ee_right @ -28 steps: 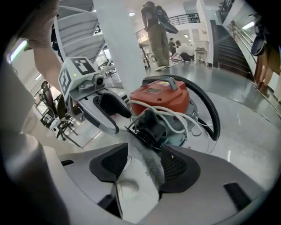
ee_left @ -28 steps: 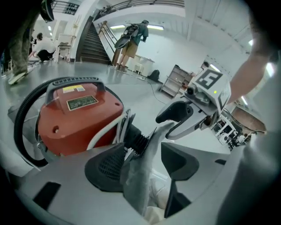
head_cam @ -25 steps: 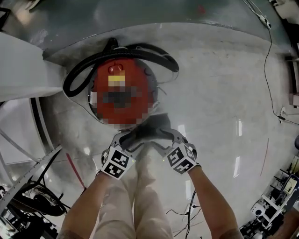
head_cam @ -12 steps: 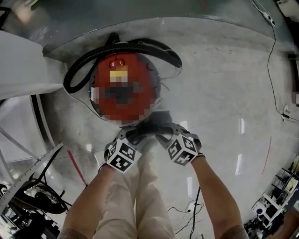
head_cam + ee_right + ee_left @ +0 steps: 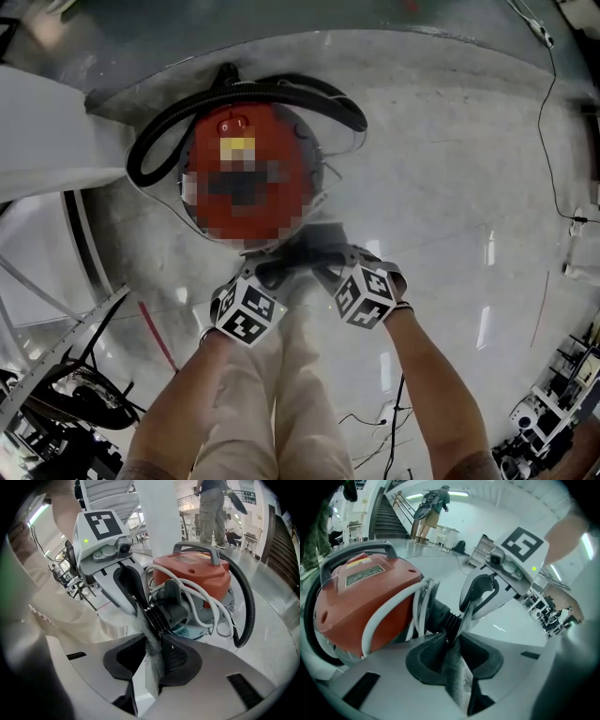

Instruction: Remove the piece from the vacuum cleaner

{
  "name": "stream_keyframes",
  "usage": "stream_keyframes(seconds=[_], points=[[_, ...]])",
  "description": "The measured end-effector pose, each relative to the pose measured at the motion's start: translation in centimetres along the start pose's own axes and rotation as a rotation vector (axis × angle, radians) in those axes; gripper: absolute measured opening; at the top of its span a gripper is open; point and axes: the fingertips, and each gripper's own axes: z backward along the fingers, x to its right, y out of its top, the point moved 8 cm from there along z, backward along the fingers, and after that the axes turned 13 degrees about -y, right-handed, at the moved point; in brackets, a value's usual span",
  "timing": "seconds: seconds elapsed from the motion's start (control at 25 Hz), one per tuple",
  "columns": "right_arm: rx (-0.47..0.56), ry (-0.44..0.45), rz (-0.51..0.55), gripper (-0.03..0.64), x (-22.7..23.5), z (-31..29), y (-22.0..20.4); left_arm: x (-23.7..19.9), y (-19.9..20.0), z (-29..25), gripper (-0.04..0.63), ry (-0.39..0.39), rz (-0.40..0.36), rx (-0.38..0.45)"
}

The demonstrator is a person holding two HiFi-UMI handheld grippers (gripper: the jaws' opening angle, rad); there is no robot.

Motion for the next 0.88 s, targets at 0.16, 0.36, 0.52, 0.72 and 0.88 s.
stream_keyframes(seconds=[0.16,0.36,0.52,0.72,0.88], points=[[-0.008,0.009,-0.011,0.066,-0.1,0.1,-0.2,0.2,-0.1,-0.1,0.074,-0.016,0.014,-0.012],[-0.001,-0.011,-0.028,0.049,-1.1,0.4,-0.9,1.0,-0.6,-0.2,0.071,-0.021,0.002,-0.031],[0.006,-0.031,-0.119,0.049,-1.4,0.5,-1.2,1.2,-0.6,-0.1,0.071,-0.02,0.026,-0.025],[0.019,-0.038,-0.169,0.049,-2.0,0.4,-1.1,1.3,-1.2,0.3,0.072,-0.019,0.063,-0.017],[0.021,-0.037,-0.186,0.048,-2.4,0.4,-1.1,1.4,-1.5,0.4,0.072,-0.025,0.066,-0.029]])
